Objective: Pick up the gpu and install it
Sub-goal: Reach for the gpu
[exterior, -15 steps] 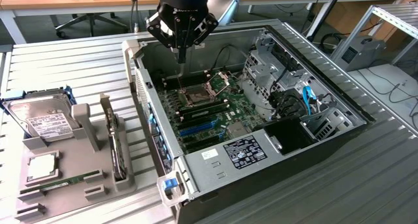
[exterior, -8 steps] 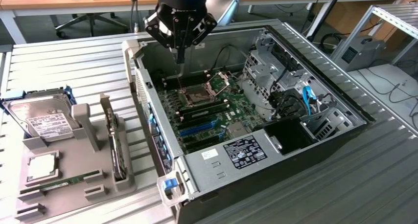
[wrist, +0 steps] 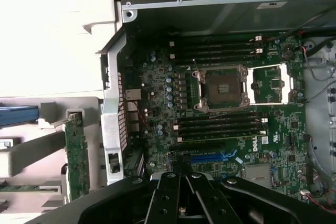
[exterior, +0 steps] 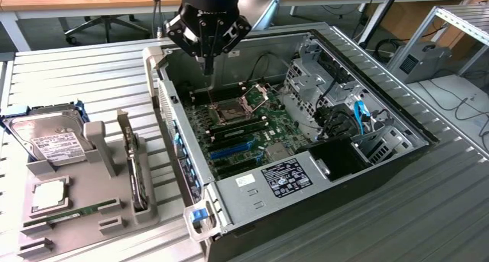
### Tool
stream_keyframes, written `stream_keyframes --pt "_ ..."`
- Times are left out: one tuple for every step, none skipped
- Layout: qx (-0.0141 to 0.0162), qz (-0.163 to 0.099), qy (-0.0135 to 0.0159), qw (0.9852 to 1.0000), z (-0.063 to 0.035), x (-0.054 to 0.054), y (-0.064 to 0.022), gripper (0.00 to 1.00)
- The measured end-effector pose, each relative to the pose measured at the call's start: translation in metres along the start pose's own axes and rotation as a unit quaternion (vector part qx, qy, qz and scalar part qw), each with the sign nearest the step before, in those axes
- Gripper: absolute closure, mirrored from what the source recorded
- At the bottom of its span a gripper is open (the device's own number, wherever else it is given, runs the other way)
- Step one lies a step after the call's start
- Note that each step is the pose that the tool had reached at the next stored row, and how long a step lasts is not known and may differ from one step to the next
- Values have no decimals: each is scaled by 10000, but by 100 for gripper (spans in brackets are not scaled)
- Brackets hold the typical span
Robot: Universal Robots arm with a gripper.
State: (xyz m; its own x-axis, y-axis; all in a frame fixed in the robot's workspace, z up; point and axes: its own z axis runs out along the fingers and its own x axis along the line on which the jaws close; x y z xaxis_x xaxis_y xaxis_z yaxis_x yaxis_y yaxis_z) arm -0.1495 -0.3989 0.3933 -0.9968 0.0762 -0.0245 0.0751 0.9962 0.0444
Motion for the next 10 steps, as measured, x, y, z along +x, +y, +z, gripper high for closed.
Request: stream_keyframes --pt "0 0 0 10000 -1 5 0 89" --pt "0 0 0 10000 0 9 -1 89" --pt "0 0 0 10000 0 14 -1 89" --pt "0 0 0 10000 0 18 -1 89" --pt "0 0 0 10000 -1 24 -2 89" --pt "0 0 0 10000 -1 29 -2 89" --pt "0 0 0 10000 -1 34 -3 89" --pt "0 0 0 10000 -1 40 -3 89" --pt "0 0 0 10000 -1 45 -4 89" --pt "0 0 0 10000 -1 50 -4 89"
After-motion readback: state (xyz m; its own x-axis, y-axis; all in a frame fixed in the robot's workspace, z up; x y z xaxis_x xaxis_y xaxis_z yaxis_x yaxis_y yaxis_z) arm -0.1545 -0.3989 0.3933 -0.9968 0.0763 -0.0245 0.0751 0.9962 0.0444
